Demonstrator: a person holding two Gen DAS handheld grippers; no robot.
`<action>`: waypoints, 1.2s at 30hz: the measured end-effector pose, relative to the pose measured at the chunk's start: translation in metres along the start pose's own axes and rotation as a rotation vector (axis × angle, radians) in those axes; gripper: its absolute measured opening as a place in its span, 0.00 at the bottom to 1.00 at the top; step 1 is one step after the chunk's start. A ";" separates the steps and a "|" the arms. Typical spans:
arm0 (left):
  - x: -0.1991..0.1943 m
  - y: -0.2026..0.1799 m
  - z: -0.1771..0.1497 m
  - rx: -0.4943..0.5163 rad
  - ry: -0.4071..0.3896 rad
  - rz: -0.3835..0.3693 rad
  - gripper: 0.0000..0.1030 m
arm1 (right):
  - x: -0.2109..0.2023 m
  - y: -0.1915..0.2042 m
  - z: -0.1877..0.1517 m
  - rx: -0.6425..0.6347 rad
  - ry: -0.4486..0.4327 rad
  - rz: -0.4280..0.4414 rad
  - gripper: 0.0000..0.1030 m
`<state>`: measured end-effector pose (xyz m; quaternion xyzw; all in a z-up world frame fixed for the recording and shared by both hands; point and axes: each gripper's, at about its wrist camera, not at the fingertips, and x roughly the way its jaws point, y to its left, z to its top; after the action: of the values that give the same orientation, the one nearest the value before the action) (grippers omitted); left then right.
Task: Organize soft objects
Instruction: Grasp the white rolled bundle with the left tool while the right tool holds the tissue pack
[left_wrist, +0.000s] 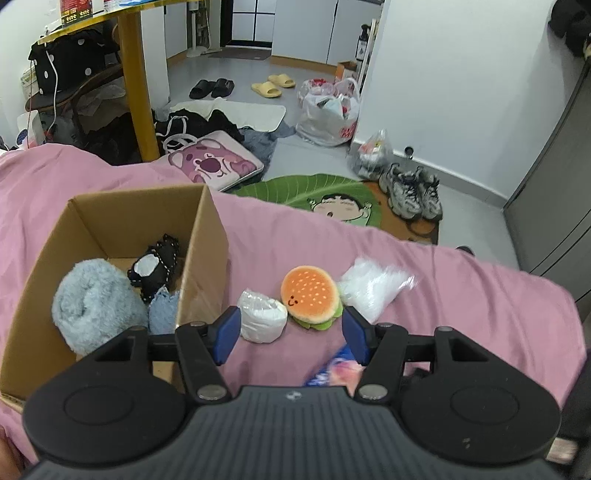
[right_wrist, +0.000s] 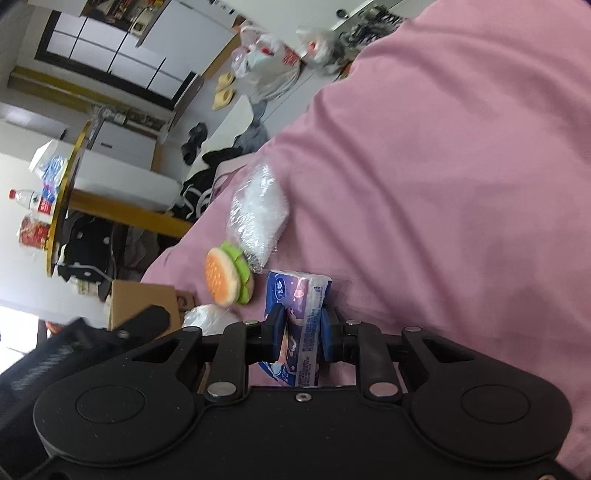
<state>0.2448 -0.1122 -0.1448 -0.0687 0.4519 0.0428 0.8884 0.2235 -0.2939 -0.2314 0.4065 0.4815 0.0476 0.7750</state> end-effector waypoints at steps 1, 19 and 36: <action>0.004 -0.002 0.000 0.004 0.004 0.009 0.57 | 0.000 -0.001 0.000 0.004 -0.005 -0.003 0.20; 0.038 -0.033 -0.011 0.144 -0.043 0.213 0.55 | 0.008 -0.009 0.007 0.037 0.005 0.013 0.20; 0.062 -0.051 -0.026 0.119 -0.072 0.428 0.51 | 0.005 -0.023 0.011 0.081 0.010 0.039 0.20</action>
<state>0.2676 -0.1659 -0.2062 0.0828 0.4257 0.2059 0.8772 0.2270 -0.3136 -0.2482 0.4468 0.4790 0.0452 0.7542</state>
